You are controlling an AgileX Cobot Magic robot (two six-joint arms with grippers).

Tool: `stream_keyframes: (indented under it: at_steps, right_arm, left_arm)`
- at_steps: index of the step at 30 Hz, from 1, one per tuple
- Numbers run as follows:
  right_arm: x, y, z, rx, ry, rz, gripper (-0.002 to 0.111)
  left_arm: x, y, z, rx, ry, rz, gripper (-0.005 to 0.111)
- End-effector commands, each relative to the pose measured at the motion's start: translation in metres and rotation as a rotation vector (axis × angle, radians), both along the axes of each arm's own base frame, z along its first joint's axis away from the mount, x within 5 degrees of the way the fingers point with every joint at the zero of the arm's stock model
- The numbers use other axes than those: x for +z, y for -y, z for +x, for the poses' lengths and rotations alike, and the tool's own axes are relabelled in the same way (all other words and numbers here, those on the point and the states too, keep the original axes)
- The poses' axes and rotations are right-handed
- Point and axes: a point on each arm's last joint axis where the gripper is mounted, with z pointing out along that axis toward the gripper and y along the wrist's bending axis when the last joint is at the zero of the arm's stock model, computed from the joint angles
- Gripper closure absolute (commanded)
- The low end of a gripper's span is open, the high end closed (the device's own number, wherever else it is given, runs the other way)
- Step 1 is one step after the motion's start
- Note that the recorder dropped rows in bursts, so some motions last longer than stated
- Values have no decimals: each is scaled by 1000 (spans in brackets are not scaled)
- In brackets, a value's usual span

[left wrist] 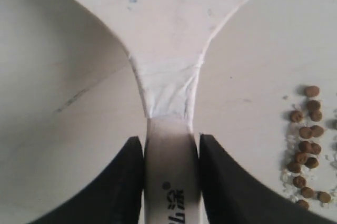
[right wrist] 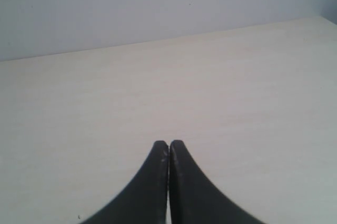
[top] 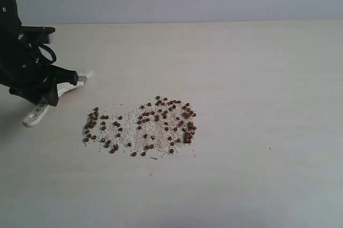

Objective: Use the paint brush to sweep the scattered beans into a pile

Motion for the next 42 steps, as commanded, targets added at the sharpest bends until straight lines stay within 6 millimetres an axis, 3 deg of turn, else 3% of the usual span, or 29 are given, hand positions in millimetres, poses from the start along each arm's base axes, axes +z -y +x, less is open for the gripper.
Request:
stream_keyframes:
  at_steps: [1, 6, 13, 21, 24, 30, 34, 35, 40, 42]
  right_arm:
    - [7, 3, 1, -6, 74, -132, 108]
    - [33, -3, 3, 66, 347, -448, 108]
    - [44, -9, 1, 110, 485, -437, 108]
    - [72, -27, -14, 267, 862, -283, 108]
    - [74, -31, -5, 317, 847, -261, 108]
    - [79, -42, 42, 488, 653, -269, 108]
    - [87, -59, 94, 728, 576, -297, 108]
    - [83, -67, 122, 865, 544, -278, 108]
    - [57, -82, 185, 1169, 439, -287, 108]
    - [39, -102, 213, 1240, 392, -278, 107]
  left_arm:
    - [7, -1, 4, -29, -5, 12, 107]
    - [14, 0, 6, -68, -20, 24, 107]
    - [21, 1, 10, -101, -4, 23, 107]
    - [25, 2, 11, -107, -10, 25, 107]
    - [25, 2, 11, -108, -14, 26, 107]
    - [25, 2, 10, -103, -25, 21, 107]
    - [25, 2, 10, -100, -32, 18, 107]
    - [25, 3, 10, -100, -28, 17, 107]
    - [34, 6, 15, -103, -8, -8, 107]
    - [42, 9, 20, -110, 11, -26, 107]
